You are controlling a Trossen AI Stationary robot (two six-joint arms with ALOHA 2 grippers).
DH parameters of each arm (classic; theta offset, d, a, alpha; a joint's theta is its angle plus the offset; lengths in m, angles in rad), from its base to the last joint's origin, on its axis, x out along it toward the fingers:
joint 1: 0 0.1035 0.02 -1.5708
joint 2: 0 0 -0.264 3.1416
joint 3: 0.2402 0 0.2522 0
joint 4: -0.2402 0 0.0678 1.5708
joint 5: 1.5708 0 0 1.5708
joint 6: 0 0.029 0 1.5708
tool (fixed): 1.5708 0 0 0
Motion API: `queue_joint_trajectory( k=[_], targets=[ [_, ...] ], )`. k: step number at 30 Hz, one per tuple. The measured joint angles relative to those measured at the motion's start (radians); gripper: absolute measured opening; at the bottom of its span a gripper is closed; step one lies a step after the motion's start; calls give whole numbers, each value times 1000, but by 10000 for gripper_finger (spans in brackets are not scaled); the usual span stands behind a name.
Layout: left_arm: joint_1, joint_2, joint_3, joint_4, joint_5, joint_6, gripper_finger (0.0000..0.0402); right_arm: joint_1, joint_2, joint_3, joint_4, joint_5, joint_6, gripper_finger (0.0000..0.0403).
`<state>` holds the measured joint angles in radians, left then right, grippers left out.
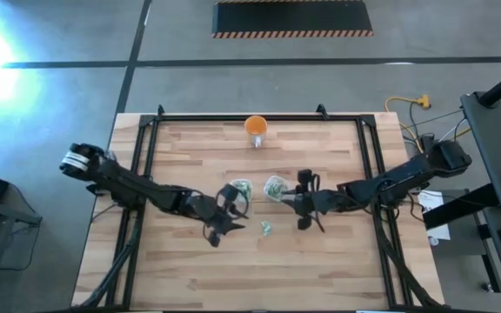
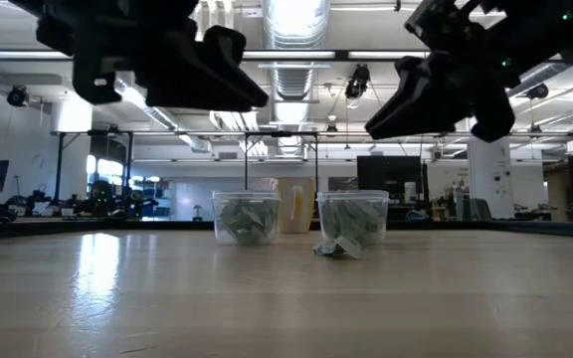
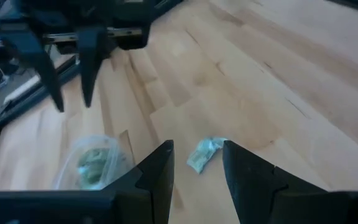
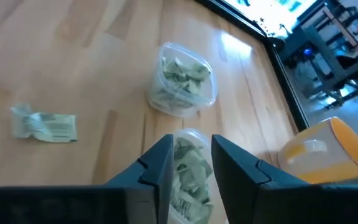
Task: Pick and place Stevia / Truvia into bins
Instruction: Put the green stevia packet into the left transparent container
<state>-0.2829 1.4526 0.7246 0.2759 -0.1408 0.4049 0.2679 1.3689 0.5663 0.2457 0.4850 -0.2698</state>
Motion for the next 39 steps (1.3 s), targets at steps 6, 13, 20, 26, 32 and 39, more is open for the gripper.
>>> queue_joint_trajectory(
  k=[6, 13, 20, 26, 32, 39],
  targets=[
    [2, 171, 80, 49, 20, 29, 121, 41, -89, 0, -143, 2, 47, 87],
    [7, 336, 221, -28, 40, 55, 121, 74, -200, 0, -285, 4, 161, 74],
    [13, 447, 370, -180, 61, 54, 121, 102, -270, -16, -327, 4, 192, 68],
    [27, 480, 400, -216, 97, 49, 121, 105, -283, -19, -343, 4, 217, 73],
    [42, 485, 398, -205, 98, 46, 121, 111, -281, -30, -349, 6, 215, 67],
    [47, 490, 395, -184, 105, 46, 121, 112, -277, -30, -348, 9, 215, 65]
  ],
)
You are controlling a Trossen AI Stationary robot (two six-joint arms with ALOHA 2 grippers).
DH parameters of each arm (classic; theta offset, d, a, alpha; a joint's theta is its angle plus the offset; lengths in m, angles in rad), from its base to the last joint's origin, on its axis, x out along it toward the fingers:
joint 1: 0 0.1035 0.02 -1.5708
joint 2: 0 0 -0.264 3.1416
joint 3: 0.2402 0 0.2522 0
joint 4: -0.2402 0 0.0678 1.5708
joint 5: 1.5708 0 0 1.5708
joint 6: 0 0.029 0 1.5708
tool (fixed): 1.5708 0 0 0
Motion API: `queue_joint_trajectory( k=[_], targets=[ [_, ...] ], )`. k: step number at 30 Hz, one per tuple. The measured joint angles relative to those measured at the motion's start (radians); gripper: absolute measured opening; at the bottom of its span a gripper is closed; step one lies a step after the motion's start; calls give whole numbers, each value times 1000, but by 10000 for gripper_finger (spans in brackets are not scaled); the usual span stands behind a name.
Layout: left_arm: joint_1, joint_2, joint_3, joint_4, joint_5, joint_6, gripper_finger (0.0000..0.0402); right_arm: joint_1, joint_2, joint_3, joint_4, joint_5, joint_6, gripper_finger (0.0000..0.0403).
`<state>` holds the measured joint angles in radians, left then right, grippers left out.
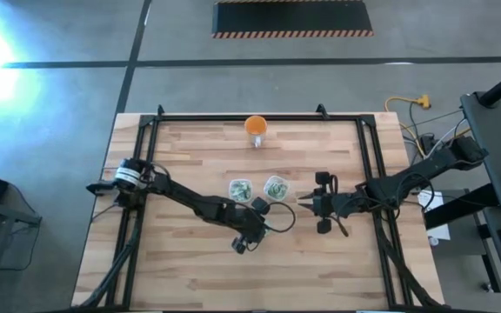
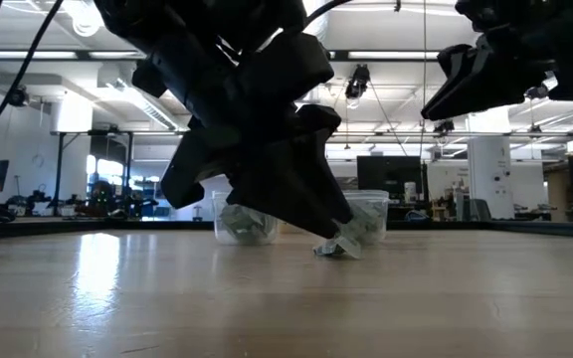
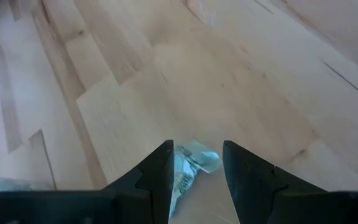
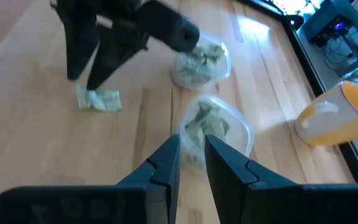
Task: Pick and place Stevia / Truvia into bins
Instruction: Put the green stevia packet into the left transparent container
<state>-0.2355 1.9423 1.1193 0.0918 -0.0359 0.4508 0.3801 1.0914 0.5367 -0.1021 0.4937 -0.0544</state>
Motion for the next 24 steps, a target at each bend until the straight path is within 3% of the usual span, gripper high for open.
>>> queue_joint_trajectory(
  k=[24],
  targets=[
    [35, 34, -11, 45, 44, -31, 121, 0, -4, -1, 11, -5, 6, 57]
  ],
)
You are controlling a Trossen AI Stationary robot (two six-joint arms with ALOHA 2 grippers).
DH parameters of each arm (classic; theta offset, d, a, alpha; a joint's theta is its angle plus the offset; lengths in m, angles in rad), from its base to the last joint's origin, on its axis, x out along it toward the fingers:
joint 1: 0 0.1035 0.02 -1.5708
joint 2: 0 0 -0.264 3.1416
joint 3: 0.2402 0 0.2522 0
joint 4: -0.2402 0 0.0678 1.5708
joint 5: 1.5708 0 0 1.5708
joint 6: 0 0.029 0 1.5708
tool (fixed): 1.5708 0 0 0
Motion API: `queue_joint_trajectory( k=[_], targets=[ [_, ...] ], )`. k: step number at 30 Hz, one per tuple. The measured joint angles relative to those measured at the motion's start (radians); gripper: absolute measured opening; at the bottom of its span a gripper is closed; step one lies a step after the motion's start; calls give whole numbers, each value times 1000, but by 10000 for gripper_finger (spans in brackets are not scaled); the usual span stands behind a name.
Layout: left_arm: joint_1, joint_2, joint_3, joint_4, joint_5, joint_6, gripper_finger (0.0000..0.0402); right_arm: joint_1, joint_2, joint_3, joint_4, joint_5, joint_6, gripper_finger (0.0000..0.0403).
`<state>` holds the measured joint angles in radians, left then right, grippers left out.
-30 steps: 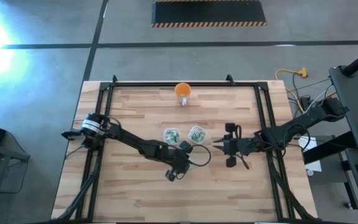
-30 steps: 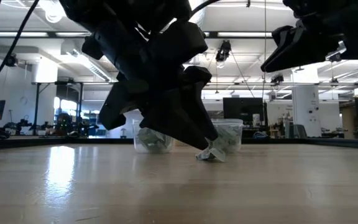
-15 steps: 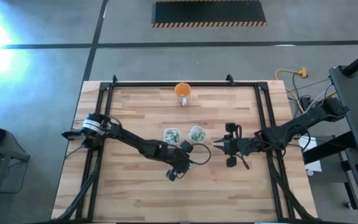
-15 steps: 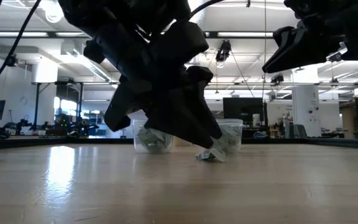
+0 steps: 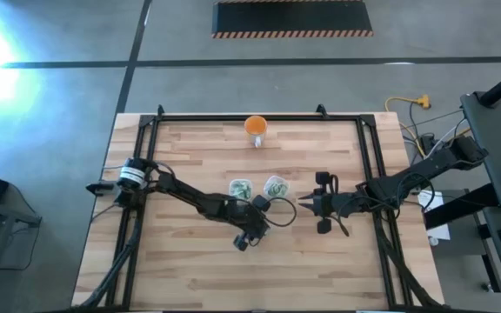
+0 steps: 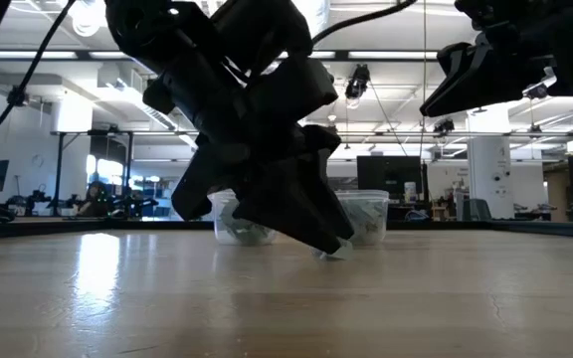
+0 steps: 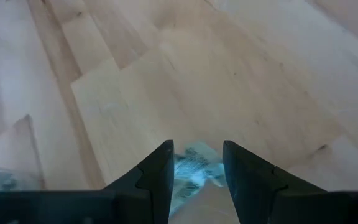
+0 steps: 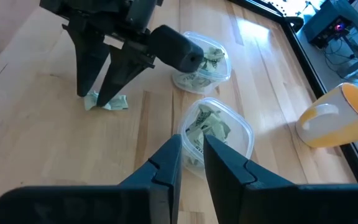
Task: Pick and place Stevia / Truvia into bins
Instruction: Put the green stevia packet into the left transparent container
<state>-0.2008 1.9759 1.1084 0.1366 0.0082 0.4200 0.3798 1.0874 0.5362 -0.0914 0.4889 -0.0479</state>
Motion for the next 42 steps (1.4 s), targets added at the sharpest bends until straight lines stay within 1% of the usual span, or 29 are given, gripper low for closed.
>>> queue_joint_trajectory(
  k=[5, 15, 18, 25, 27, 36, 40, 42],
  targets=[
    [23, 2, -2, -24, 44, -51, 121, 0, 0, 0, 0, 0, 3, 57],
    [31, 2, 3, -47, 43, -72, 115, 0, 0, 0, 0, 0, 8, 57],
    [31, 2, 3, -56, 44, -70, 93, 0, 0, 0, -1, 0, 15, 57],
    [30, 1, 6, -76, 53, -45, 14, 0, 0, 0, -2, 0, 15, 57],
    [30, -3, 5, -79, 47, -40, 5, 0, 0, 0, -2, 0, 15, 57],
    [9, -64, 5, -77, 37, -44, 8, 0, 1, -1, -4, 0, 14, 57],
    [-1, -129, -5, -91, 38, -43, 8, 0, 1, -1, -8, 0, 14, 57],
    [-2, -173, -8, -139, 16, -42, 8, 0, 1, -1, -8, 0, 14, 57]
  ],
)
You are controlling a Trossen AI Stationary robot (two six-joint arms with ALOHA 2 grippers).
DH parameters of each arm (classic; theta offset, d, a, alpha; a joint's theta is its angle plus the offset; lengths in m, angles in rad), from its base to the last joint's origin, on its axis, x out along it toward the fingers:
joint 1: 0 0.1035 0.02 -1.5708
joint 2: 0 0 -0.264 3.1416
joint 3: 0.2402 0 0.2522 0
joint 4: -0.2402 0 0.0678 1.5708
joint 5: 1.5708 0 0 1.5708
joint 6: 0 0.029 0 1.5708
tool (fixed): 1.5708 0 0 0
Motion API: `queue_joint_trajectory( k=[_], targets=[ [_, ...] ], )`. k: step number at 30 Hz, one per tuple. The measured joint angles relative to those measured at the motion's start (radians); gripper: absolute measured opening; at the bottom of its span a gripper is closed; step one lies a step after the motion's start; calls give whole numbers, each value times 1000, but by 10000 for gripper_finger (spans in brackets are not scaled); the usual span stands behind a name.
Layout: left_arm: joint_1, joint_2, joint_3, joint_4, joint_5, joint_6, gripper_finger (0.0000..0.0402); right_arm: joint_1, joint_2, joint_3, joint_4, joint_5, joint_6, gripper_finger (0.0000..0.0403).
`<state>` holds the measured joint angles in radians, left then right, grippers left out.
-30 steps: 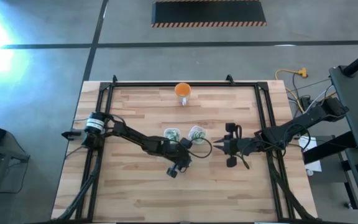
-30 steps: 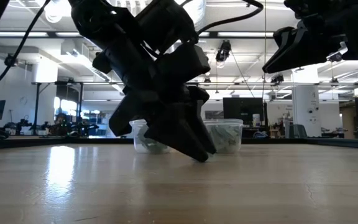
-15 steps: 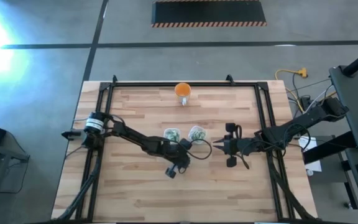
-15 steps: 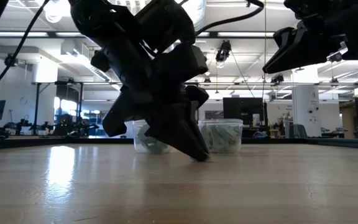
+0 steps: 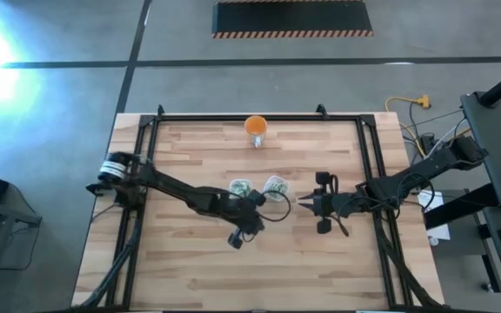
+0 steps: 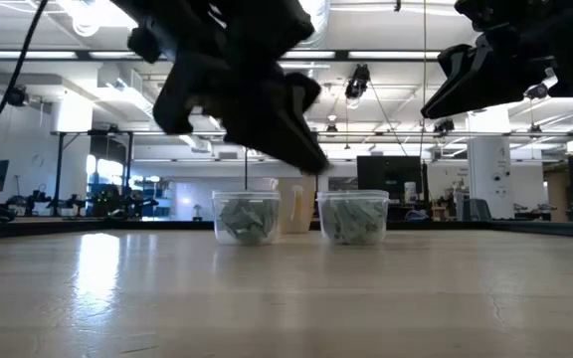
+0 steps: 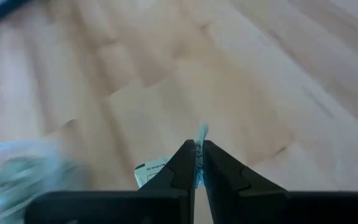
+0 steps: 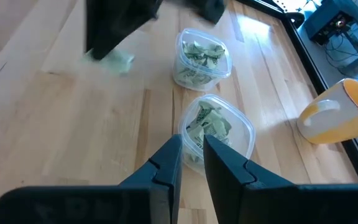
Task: Pick and place Stevia / Truvia into bins
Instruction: Put the green stevia packet into the left transparent container
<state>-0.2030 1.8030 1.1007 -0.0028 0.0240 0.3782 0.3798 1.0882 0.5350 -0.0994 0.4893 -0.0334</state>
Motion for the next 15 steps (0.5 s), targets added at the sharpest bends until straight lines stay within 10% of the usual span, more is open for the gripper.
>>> queue_joint_trajectory(
  k=[15],
  targets=[
    [15, -242, -203, -20, -326, -5, 8, 0, 2, -6, 9, 1, 1, 57]
  ],
)
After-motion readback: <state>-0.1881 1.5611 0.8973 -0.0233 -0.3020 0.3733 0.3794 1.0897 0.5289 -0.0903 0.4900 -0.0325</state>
